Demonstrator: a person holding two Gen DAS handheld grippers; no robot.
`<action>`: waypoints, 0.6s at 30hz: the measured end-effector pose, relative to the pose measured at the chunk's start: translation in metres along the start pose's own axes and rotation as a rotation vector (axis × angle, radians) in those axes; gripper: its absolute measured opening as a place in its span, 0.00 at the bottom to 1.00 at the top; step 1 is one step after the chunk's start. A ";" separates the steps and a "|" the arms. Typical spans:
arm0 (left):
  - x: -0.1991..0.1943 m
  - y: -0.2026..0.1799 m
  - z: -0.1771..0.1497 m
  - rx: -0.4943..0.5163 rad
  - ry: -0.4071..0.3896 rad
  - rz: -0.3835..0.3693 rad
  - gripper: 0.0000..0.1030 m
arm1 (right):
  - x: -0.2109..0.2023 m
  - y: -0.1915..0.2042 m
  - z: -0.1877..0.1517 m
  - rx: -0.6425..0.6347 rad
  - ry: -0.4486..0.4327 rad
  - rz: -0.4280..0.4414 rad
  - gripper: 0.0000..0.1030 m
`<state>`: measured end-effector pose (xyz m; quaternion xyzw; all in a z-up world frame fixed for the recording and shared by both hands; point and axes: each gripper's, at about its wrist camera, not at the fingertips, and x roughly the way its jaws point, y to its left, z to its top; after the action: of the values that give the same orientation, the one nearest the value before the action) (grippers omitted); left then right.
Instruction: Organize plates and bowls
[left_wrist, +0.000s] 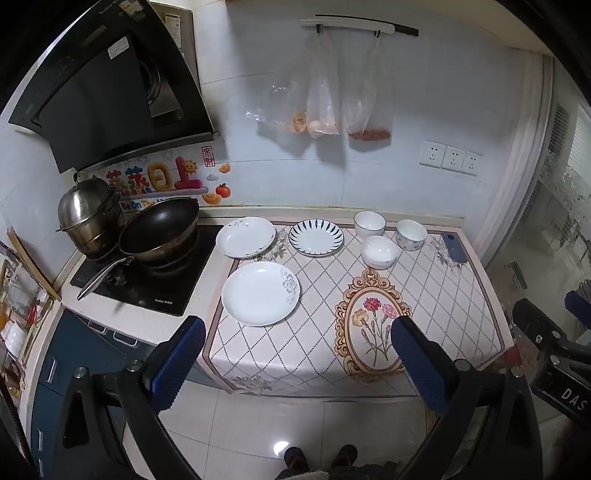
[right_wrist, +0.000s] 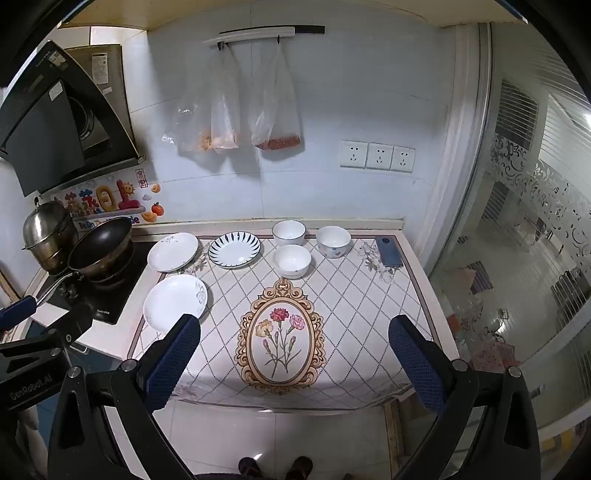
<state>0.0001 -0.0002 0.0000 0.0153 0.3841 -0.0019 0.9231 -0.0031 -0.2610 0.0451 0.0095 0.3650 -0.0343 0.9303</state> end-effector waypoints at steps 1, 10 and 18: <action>0.000 0.000 0.000 0.000 -0.002 -0.001 1.00 | -0.001 0.000 0.000 0.005 -0.016 0.004 1.00; 0.000 -0.001 0.000 0.001 -0.010 -0.004 1.00 | -0.003 -0.001 0.001 0.000 -0.001 0.001 1.00; -0.004 -0.002 0.000 -0.002 -0.020 -0.004 1.00 | -0.007 -0.003 0.002 -0.004 -0.006 -0.002 1.00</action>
<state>-0.0023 -0.0019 0.0026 0.0138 0.3751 -0.0036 0.9269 -0.0065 -0.2632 0.0513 0.0072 0.3621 -0.0343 0.9315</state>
